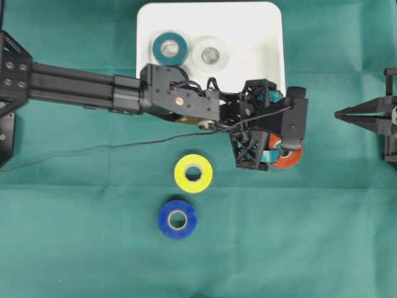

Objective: Put the tape into the white case with the left arm.
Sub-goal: 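Reach the left gripper to the red tape roll and grasp its rim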

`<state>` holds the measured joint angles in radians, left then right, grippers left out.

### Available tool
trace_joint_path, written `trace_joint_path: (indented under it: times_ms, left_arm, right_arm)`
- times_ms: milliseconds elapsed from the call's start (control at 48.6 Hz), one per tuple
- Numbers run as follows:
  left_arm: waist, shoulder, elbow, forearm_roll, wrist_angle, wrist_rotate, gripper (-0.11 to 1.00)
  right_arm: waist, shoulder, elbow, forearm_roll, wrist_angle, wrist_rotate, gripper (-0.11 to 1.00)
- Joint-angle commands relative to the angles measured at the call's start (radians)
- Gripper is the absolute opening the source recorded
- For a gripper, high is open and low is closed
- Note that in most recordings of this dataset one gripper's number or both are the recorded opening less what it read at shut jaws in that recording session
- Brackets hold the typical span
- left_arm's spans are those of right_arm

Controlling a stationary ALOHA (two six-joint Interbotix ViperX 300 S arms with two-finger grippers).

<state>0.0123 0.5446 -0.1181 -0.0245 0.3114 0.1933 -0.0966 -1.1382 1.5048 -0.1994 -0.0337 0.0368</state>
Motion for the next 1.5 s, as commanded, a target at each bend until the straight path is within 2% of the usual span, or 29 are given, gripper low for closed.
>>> trace_joint_path:
  times_ms: [0,576,947,1008,1132,1481]
  left_arm:
    - [0.008,0.002,-0.046,0.000,-0.009,0.000,0.90]
    - [0.025,0.087,-0.089,0.000,-0.009,0.000,0.86]
    - [0.021,0.094,-0.089,0.000,-0.006,0.000,0.62]
    - [0.020,0.094,-0.091,0.000,-0.005,-0.002,0.54]
    - [0.017,0.094,-0.089,0.000,-0.003,0.000,0.25]
    - [0.000,0.066,-0.089,0.000,-0.003,0.000,0.25]
  right_arm:
    - [-0.003,0.006,-0.009,-0.003,-0.012,0.000,-0.09]
    - [-0.003,0.006,-0.009,-0.003,-0.012,0.002,-0.09]
    - [-0.003,0.006,-0.009,-0.003,-0.012,0.002,-0.09]
    - [-0.003,0.006,-0.006,-0.003,-0.012,0.002,-0.09]
    - [-0.003,0.006,-0.009,-0.003,-0.012,0.002,-0.09]
    - [-0.003,0.006,-0.006,-0.003,-0.012,0.002,-0.09]
